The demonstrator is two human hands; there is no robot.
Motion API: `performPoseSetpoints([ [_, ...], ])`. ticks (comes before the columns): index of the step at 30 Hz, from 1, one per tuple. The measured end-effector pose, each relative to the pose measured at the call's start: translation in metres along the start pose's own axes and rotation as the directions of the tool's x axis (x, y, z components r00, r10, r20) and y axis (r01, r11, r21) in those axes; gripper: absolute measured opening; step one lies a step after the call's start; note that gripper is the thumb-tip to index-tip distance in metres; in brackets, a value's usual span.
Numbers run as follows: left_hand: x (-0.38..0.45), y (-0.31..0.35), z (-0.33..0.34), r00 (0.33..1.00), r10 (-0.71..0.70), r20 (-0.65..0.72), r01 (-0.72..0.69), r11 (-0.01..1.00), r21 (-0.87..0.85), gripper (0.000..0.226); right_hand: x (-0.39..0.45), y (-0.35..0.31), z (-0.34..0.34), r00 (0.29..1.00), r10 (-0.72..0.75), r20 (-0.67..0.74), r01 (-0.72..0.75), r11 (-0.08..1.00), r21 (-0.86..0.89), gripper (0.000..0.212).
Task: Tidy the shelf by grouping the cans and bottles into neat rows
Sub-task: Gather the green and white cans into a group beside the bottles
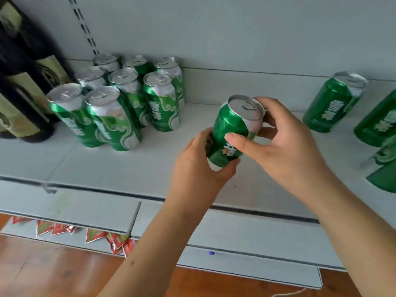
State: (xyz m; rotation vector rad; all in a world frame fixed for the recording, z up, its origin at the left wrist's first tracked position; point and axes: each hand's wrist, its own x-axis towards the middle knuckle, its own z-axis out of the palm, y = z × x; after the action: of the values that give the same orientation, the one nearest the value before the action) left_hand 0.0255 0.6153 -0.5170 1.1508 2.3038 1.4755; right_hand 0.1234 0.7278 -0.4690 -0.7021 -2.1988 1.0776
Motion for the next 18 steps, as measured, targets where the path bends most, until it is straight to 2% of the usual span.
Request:
performPoseSetpoints([
  [3, -0.011, -0.011, -0.054, 0.977, 0.155, -0.147, -0.115, 0.961, 0.253, 0.056, 0.002, -0.02, 0.037, 0.998, -0.057, -0.002, 0.057, 0.998, -0.031, 0.064],
  [5, -0.013, -0.017, -0.089, 0.89, 0.322, -0.323, -0.168, 0.89, 0.424, 0.044, 0.007, -0.032, 0.059, 0.999, -0.041, 0.004, 0.041, 0.999, -0.002, 0.064],
  [7, -0.006, -0.027, -0.116, 0.818, 0.372, -0.439, -0.105, 0.847, 0.522, 0.045, 0.014, -0.042, 0.08, 1.0, -0.027, -0.002, 0.027, 0.999, 0.021, 0.063],
  [8, 0.0, -0.034, -0.126, 0.818, 0.347, -0.459, -0.053, 0.84, 0.541, 0.049, 0.018, -0.047, 0.089, 0.999, -0.037, -0.009, 0.038, 0.999, 0.024, 0.063],
  [10, 0.011, -0.049, -0.141, 0.869, 0.273, -0.413, 0.021, 0.813, 0.581, 0.054, 0.024, -0.054, 0.106, 0.997, -0.068, -0.033, 0.068, 0.997, 0.018, 0.064],
  [12, 0.017, -0.062, -0.148, 0.914, 0.24, -0.327, 0.016, 0.784, 0.621, 0.055, 0.029, -0.059, 0.12, 0.993, -0.099, -0.061, 0.099, 0.995, -0.006, 0.067],
  [14, 0.017, -0.069, -0.151, 0.929, 0.238, -0.282, -0.016, 0.79, 0.613, 0.058, 0.032, -0.06, 0.131, 0.986, -0.138, -0.092, 0.131, 0.989, -0.073, 0.071],
  [18, 0.017, -0.068, -0.154, 0.931, 0.22, -0.291, 0.0, 0.798, 0.603, 0.06, 0.032, -0.057, 0.146, 0.982, -0.154, -0.106, 0.134, 0.974, -0.181, 0.074],
])
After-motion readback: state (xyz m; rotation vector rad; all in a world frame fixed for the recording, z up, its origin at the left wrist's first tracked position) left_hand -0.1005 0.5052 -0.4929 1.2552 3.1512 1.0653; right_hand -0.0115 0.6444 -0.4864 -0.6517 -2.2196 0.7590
